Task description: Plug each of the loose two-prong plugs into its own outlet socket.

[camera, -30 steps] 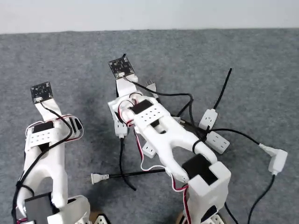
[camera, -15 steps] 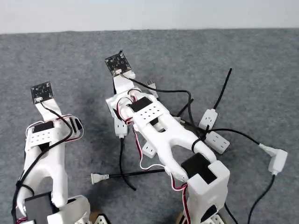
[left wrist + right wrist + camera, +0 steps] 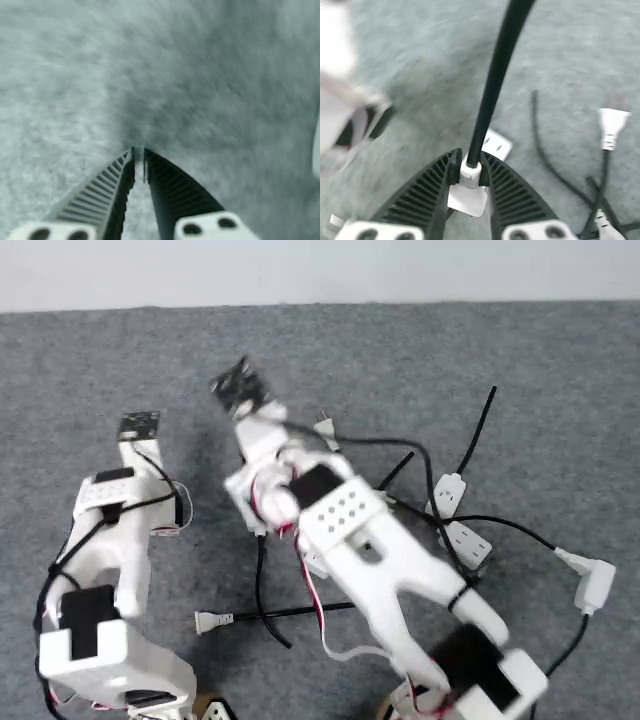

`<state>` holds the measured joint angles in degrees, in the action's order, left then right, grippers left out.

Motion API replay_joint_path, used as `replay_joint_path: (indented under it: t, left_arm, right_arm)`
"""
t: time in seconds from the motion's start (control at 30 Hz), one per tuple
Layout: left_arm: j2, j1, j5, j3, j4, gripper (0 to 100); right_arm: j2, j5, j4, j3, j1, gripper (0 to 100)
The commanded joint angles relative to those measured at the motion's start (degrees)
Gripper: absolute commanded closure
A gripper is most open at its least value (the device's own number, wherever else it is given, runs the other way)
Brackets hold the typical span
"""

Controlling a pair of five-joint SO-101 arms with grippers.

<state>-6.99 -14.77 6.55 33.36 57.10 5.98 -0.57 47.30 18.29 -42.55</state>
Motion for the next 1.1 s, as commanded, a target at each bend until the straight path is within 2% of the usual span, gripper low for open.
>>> replay_joint_path:
  t: [0.0, 0.17, 0.63, 0.93, 1.07]
  left_arm:
    - [0.4, 1.8, 15.9, -3.7, 6.6, 99]
    - [3.6, 2.2, 24.7, -0.6, 7.6, 99]
    - [13.8, 3.4, 39.4, 10.0, 6.2, 99]
    - [31.1, 8.2, 42.4, 27.0, -2.0, 99]
    - [37.4, 7.3, 39.1, 31.3, -6.2, 99]
  right_arm:
    - [5.6, 3.7, -3.6, 2.5, -2.7, 99.1]
    - [4.4, 4.0, -3.5, 3.0, -2.9, 99.1]
    - [4.7, 4.4, 2.7, 1.3, -3.0, 99.1]
    - [4.4, 5.5, 3.7, 0.4, -2.7, 99.1]
    - [4.1, 5.5, 3.3, 0.4, -2.7, 99.1]
